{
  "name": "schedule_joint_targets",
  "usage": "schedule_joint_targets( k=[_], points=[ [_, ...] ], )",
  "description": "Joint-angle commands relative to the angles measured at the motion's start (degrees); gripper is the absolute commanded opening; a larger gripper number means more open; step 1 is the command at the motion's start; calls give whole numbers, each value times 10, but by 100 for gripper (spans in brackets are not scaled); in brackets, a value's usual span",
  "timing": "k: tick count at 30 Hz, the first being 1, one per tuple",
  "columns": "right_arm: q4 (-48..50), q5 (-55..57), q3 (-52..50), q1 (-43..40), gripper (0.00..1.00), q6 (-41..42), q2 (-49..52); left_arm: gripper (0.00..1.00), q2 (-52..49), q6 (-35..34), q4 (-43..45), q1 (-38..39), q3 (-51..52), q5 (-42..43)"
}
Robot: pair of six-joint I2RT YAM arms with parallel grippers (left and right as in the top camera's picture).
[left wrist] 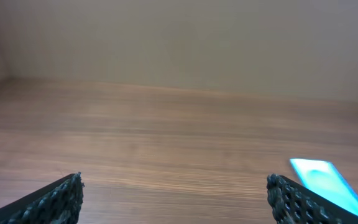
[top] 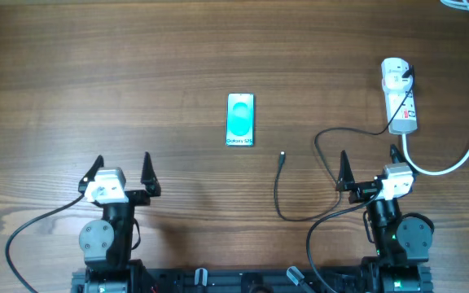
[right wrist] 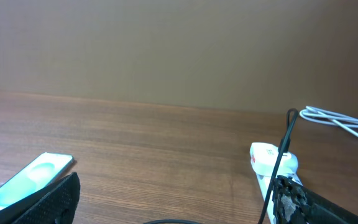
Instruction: Plug charger to phone and switch on socket
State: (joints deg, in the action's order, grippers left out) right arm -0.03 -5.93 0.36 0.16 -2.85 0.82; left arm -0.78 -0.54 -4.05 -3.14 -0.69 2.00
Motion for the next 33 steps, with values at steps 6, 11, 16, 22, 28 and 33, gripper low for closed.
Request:
schedule_joint_targets(
  k=[6, 11, 16, 22, 28, 33],
  points=[
    [2, 8, 0, -2, 100, -1, -4, 100, 4, -189, 111, -5, 4, 419],
    [2, 8, 0, -2, 100, -2, -4, 100, 4, -307, 307, -5, -7, 363],
    [2, 8, 0, -2, 100, -1, -4, 100, -106, -266, 168, -5, -218, 294],
    [2, 8, 0, -2, 100, -1, -4, 100, -536, -140, -417, -3, -709, 402],
    [2, 8, 0, -2, 100, -1, -4, 100, -747, -227, -551, 123, -792, 237],
    [2, 8, 0, -2, 100, -1, -4, 99, -951, -270, -697, 294, -963, 24]
  ],
)
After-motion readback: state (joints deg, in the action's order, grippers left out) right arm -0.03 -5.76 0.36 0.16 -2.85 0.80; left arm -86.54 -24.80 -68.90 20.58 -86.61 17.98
